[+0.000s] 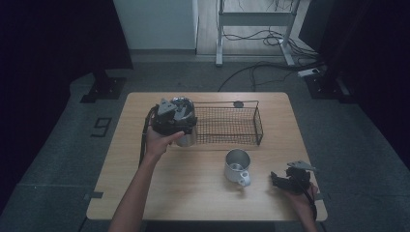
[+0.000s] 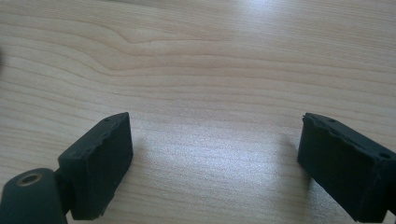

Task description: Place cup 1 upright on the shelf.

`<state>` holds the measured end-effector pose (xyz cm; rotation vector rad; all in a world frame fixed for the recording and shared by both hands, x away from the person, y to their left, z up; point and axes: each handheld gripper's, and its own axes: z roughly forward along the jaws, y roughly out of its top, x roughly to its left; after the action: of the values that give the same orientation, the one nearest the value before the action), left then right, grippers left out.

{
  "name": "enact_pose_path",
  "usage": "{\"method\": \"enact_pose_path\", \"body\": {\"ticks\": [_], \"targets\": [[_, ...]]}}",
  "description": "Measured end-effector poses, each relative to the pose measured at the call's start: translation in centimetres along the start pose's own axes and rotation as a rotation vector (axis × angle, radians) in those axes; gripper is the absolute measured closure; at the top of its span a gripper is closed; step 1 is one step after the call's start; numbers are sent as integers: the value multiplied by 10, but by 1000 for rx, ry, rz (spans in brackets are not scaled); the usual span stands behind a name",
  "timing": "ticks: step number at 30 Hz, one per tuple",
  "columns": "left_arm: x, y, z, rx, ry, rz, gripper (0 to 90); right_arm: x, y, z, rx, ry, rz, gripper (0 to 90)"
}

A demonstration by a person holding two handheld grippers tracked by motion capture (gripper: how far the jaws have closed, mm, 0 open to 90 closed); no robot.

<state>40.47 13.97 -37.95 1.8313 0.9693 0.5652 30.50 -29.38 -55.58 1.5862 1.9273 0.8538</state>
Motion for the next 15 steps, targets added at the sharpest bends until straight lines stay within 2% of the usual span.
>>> {"method": "enact_pose_path", "body": {"ticks": [15], "targets": [[1,11,9,7,4,10,37,0,0,0,-5,-1,3,108]]}}
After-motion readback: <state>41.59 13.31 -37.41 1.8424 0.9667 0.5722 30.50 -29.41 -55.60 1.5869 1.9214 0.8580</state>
